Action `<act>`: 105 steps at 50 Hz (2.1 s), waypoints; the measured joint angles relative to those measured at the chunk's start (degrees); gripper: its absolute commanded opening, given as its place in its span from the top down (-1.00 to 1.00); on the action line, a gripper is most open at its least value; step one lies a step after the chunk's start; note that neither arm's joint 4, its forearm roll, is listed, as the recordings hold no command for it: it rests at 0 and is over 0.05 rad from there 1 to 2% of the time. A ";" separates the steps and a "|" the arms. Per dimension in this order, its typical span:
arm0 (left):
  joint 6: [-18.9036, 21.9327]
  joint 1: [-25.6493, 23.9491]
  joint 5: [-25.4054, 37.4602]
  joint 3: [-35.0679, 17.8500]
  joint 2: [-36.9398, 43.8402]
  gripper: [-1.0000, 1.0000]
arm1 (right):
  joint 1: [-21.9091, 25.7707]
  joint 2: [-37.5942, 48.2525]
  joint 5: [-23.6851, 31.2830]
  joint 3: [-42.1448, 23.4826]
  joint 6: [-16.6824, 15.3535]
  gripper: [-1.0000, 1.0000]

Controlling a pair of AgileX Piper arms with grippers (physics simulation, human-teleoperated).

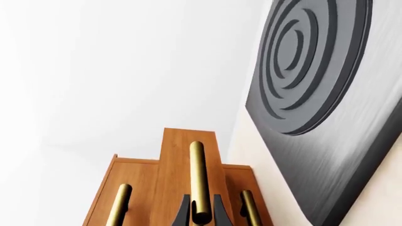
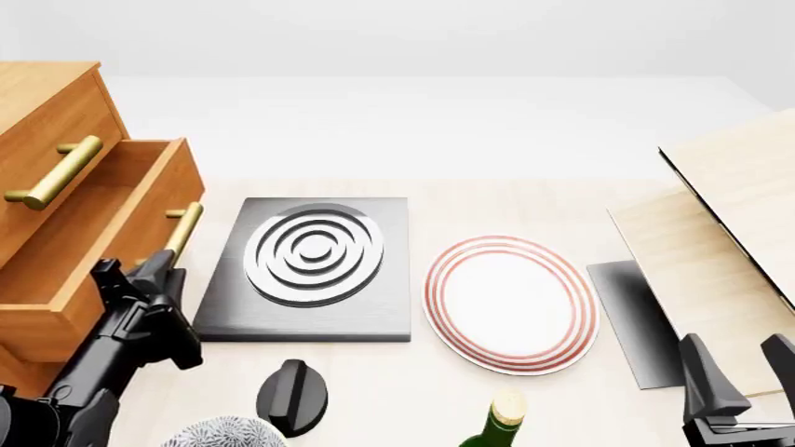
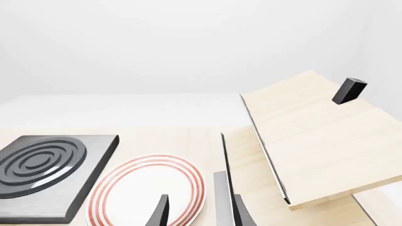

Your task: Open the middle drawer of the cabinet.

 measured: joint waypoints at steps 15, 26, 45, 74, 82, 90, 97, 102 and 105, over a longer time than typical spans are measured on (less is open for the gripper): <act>0.12 -1.13 -0.18 1.01 -0.35 -1.00 | 0.00 0.05 -0.05 0.00 0.01 -1.00; 0.18 -2.18 -0.26 1.29 -0.71 -1.00 | -0.01 0.08 -0.09 0.00 0.01 -1.00; -1.08 -5.06 -0.30 1.49 -2.42 -1.00 | 0.00 0.01 -0.02 0.00 0.01 -1.00; -5.77 -12.50 -0.14 3.34 -8.80 -1.00 | -0.01 -0.20 0.18 0.00 0.02 -1.00; -7.46 -14.03 3.01 3.98 -14.38 -1.00 | -0.01 -0.23 0.21 0.00 0.01 -1.00; -9.17 -14.43 7.76 4.46 -20.93 -1.00 | 0.00 -0.24 0.22 0.00 0.01 -1.00; -11.42 -14.47 15.04 3.69 -28.68 -1.00 | 0.00 -0.25 0.23 0.00 0.01 -1.00; -13.58 -14.35 21.93 2.24 -35.06 -1.00 | -0.01 -0.25 0.23 0.00 0.01 -1.00; -14.98 -14.21 26.33 1.07 -38.87 -1.00 | -0.01 -0.25 0.23 0.00 0.02 -1.00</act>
